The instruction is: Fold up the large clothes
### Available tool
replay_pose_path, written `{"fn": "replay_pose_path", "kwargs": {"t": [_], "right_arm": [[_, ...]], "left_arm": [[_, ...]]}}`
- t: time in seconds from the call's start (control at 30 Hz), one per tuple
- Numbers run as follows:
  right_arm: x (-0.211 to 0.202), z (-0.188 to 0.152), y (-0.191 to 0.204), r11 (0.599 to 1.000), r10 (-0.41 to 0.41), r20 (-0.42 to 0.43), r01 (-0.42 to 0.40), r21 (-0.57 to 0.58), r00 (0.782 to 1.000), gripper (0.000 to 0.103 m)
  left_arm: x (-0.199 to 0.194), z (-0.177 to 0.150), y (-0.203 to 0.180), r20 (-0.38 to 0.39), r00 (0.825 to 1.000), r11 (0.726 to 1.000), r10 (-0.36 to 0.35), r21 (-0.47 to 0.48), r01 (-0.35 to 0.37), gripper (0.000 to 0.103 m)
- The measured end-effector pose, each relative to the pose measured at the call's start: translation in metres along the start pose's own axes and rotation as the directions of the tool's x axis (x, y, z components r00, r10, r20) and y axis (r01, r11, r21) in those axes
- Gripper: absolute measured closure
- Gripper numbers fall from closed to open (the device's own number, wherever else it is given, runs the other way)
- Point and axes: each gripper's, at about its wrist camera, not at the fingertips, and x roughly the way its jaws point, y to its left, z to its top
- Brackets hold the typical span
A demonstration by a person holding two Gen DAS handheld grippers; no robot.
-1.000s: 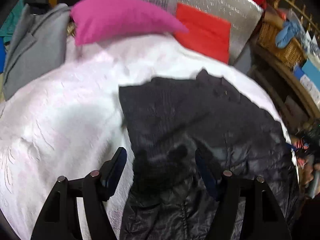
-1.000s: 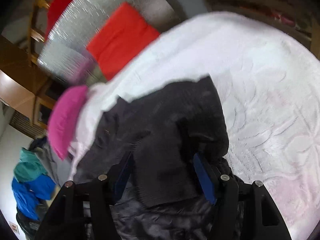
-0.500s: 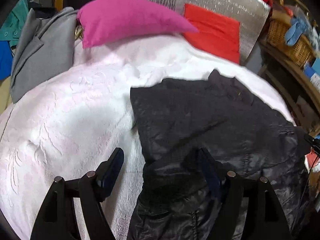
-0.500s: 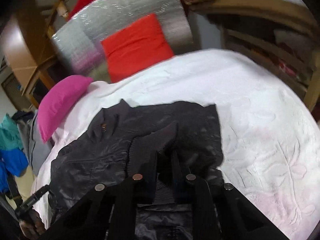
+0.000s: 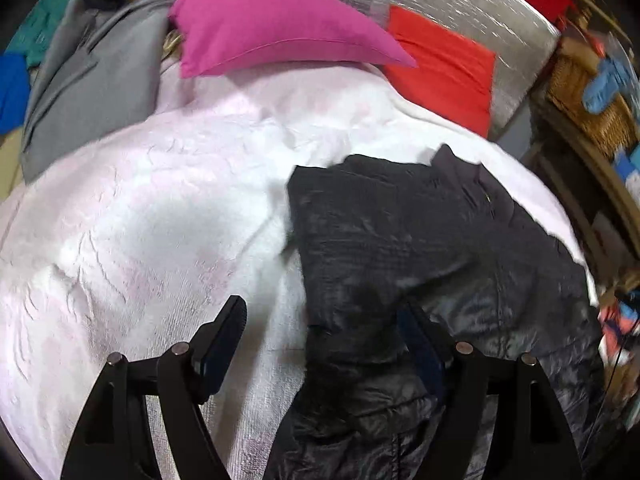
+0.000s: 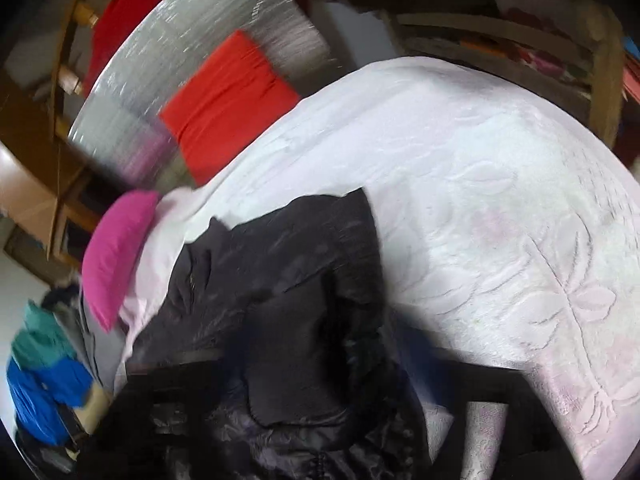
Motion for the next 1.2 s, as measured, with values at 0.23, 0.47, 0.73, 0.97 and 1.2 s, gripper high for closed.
{"fn": "replay_pose_path", "kwargs": {"t": [0.23, 0.47, 0.73, 0.97, 1.2], "right_arm": [[0.032, -0.004, -0.004, 0.998, -0.028, -0.067, 0.024, -0.052, 0.997, 0.022], [0.051, -0.017, 0.012, 0.989, -0.058, -0.089, 0.045, -0.143, 0.994, 0.071], [0.017, -0.025, 0.035, 0.961, -0.088, 0.041, 0.096, -0.26, 0.995, 0.075], [0.031, -0.021, 0.02, 0.972, -0.111, -0.05, 0.098, -0.211, 0.993, 0.072], [0.009, -0.017, 0.007, 0.989, -0.052, -0.072, 0.042, -0.142, 0.996, 0.048]], "left_arm": [[0.026, -0.001, 0.019, -0.083, 0.99, 0.984, -0.111, -0.151, 0.097, 0.024], [0.034, -0.006, 0.005, -0.064, 0.972, 0.959, -0.226, -0.188, 0.21, 0.055], [0.027, 0.002, -0.007, -0.006, 0.985, 0.98, -0.173, -0.103, 0.172, 0.072], [0.041, 0.003, -0.012, -0.064, 0.995, 0.996, -0.077, -0.059, 0.073, 0.052], [0.011, -0.003, -0.014, -0.028, 0.998, 0.998, -0.059, -0.001, 0.059, 0.044]]}}
